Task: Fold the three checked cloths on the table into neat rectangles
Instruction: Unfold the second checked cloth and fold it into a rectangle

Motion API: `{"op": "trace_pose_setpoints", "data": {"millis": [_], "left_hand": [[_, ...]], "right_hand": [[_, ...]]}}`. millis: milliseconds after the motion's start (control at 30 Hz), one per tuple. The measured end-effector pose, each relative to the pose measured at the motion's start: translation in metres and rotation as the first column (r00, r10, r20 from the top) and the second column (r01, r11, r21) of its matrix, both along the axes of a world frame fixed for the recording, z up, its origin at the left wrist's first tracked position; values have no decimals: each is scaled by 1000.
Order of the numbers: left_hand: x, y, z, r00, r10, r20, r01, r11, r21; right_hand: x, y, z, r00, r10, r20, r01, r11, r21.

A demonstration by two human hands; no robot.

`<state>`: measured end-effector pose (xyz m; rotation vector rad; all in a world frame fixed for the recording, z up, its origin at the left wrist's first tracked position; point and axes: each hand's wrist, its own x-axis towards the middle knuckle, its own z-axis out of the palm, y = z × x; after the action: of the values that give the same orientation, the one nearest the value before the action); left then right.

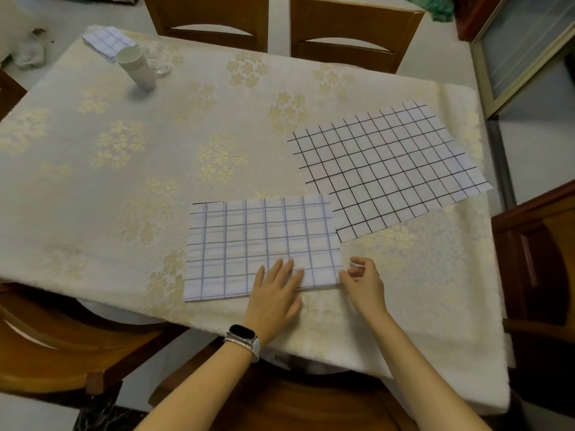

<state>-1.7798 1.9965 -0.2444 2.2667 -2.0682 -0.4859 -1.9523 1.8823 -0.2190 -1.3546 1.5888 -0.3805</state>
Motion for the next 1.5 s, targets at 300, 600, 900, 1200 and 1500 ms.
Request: {"op": "trace_pose_setpoints", "data": {"millis": [300,600,900,1200,1500], "left_hand": [[-24,-3,-2,995,98,33,-99,994,39],[-48,-13,-4,968,242,-62,-241,970,24],[-48,-8,-10,967,214,-136,-225,972,-67],[4,24,4,886,-65,-459,49,998,-48],[20,43,22,848,-108,-519,117,993,-16]], "right_hand": [[-6,-1,2,999,24,-34,-19,990,138],[-13,15,18,988,9,152,-47,967,251],[-26,23,22,966,-77,247,13,969,248],[-59,-4,6,988,59,144,-43,993,-109],[-52,-30,0,886,460,-61,-460,854,-244]]}}
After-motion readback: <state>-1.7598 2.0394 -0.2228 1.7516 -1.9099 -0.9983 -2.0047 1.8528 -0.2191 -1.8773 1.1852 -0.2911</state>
